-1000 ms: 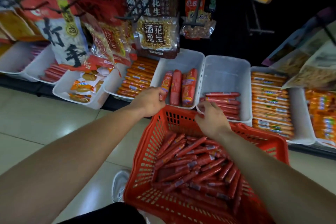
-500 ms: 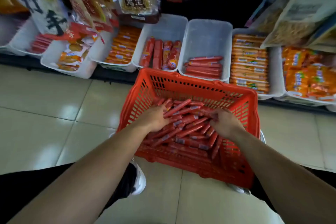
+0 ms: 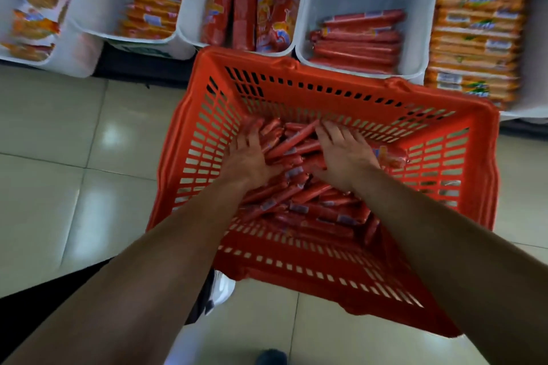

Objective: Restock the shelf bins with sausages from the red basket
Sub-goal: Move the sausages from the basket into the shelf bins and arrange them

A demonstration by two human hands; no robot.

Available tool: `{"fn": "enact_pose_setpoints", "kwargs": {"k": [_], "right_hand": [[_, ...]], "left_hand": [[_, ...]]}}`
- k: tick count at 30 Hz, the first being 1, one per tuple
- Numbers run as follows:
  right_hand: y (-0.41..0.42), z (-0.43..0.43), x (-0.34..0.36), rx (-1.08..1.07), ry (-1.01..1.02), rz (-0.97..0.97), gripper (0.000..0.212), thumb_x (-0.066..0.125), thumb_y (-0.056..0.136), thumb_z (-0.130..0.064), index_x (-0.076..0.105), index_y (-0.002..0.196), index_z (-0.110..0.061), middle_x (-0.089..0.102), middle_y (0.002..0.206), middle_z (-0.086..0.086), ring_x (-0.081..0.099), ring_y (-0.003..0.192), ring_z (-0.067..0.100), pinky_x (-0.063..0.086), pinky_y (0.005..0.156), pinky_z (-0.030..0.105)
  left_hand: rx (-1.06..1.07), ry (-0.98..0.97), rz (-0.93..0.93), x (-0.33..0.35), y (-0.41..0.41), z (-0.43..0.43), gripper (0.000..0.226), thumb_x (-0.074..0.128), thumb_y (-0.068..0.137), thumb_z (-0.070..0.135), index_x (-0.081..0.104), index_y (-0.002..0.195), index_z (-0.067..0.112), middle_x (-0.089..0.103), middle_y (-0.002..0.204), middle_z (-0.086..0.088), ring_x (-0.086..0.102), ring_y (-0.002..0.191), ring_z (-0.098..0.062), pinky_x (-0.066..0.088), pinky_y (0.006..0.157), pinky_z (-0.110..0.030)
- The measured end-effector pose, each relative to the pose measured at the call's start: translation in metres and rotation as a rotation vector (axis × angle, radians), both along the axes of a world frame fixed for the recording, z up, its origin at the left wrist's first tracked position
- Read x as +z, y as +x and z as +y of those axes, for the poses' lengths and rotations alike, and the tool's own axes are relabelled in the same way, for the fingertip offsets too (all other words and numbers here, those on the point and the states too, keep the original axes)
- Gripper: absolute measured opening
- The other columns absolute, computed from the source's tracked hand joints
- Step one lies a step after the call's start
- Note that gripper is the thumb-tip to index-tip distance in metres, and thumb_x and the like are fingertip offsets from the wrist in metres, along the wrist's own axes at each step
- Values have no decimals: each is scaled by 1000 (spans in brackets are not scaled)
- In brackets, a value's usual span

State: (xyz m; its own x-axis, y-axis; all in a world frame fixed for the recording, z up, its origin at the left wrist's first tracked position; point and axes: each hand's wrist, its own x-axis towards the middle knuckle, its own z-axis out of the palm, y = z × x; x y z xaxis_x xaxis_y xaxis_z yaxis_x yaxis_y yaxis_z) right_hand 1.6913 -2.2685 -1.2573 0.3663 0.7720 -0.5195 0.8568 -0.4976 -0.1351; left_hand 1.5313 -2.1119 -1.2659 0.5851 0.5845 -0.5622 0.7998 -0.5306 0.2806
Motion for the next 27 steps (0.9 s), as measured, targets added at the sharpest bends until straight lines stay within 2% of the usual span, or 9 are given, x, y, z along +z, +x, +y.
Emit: {"fn": "enact_pose_setpoints", "kwargs": {"k": [3,6,10,12,14,16,18,23,27], "right_hand": [[-5,10,-12,-4,12,-88,107,52,85,-70,1,157,-10,8,160,13,21,143,34,24,113,51],[-9,23,-14,-12,28,-148,103,58,77,-71,20,154,-14,27,145,15,33,130,34,30,107,50],[-8,33,-11,14,17,-173,84,62,73,-71,44,135,-18,38,137,12,38,125,33,31,106,48],[-11,33,-13,75,41,-118,79,61,78,-67,44,135,-16,46,137,9,45,125,31,35,106,45],[-10,34,-12,92,10,-80,86,60,79,-68,36,143,-15,50,139,11,48,126,31,34,107,44],[-3,38,-10,58,-91,-26,98,60,77,-73,29,150,-15,47,142,13,47,130,31,34,108,44],[3,39,-8,18,-147,68,98,62,75,-76,37,145,-12,49,142,14,49,128,31,40,105,42],[-3,21,-5,-56,-121,183,83,59,84,-68,40,139,-9,45,143,20,53,122,36,48,95,42],[-6,-12,-1,-201,-42,274,49,64,88,-53,51,118,-17,62,107,5,61,99,25,44,76,32]], "left_hand": [[9,-4,37,-13,4,9,129,69,58,81,3,156,31,23,159,-15,27,143,-38,27,116,-49],[31,-37,56,-15,8,19,135,74,51,80,9,156,26,29,156,-15,30,141,-35,31,114,-47],[-27,-71,-4,-15,8,22,115,73,57,73,23,150,28,46,146,-9,46,132,-32,41,106,-45],[-71,-128,3,-15,6,21,101,74,67,66,27,148,29,50,142,-7,50,128,-30,42,104,-43],[-43,-222,-23,-14,5,22,94,78,72,56,30,148,27,54,138,-4,53,125,-26,43,103,-39],[-25,-271,-22,-10,2,24,98,82,71,51,30,149,26,54,139,-3,53,125,-24,44,104,-39],[-71,-263,7,-6,-2,24,107,85,66,52,25,151,26,54,140,-5,53,126,-25,44,104,-41],[-138,-173,47,4,-7,18,115,86,66,48,16,155,27,58,135,-8,55,122,-27,46,100,-36],[-125,-190,47,14,-6,3,111,85,64,47,21,153,28,58,132,-6,56,118,-25,47,96,-34]]}}
